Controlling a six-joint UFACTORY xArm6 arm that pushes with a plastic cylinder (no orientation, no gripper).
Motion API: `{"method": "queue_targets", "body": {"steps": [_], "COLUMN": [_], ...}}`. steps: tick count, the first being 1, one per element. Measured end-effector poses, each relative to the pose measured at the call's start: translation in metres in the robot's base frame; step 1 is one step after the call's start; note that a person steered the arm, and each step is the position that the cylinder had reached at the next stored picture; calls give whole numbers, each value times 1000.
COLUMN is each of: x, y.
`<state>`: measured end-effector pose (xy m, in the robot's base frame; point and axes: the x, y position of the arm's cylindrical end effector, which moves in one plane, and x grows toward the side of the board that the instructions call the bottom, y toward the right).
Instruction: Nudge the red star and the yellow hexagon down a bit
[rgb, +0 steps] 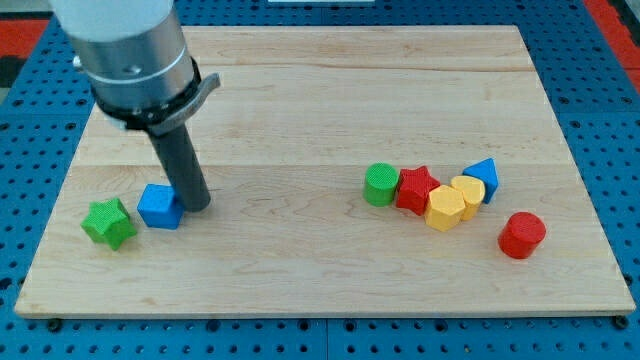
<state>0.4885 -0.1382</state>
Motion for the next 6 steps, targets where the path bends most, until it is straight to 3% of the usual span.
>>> {"method": "queue_targets", "body": {"steps": [1,3,4,6], "x": [-8,-86,-88,-21], "y": [6,143,232,254]}}
